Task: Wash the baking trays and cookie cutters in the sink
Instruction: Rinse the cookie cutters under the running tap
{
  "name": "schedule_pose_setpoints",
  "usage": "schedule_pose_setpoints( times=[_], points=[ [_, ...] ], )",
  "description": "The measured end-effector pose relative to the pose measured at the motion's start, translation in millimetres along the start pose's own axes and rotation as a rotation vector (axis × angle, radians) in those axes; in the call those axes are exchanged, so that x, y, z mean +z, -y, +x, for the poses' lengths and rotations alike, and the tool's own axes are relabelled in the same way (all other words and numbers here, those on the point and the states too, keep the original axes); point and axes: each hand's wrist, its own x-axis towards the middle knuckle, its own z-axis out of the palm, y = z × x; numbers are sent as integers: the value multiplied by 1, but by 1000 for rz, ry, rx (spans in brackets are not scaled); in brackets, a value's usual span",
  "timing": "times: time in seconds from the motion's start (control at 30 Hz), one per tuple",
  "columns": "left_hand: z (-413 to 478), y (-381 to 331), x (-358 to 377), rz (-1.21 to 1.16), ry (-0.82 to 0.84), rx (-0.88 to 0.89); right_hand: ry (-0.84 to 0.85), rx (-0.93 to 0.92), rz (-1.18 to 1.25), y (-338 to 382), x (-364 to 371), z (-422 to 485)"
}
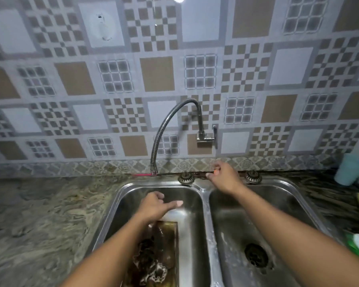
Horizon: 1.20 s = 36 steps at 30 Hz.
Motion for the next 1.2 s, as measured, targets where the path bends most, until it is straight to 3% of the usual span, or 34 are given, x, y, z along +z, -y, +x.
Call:
schedule_pose_setpoints(
  times=[0.23,0.5,0.8,1.2],
  points=[
    [53,-26,-82,12,221,180,-234,28,-78,63,-16,97],
    [82,-50,-84,236,289,326,-148,78,-300,70,-17,148],
    [91,-50,-81,199,536,137,-277,66,-469,61,-3,150],
    [87,-50,-83,198,556,125,-479,77,-588,63,2,142]
  ],
)
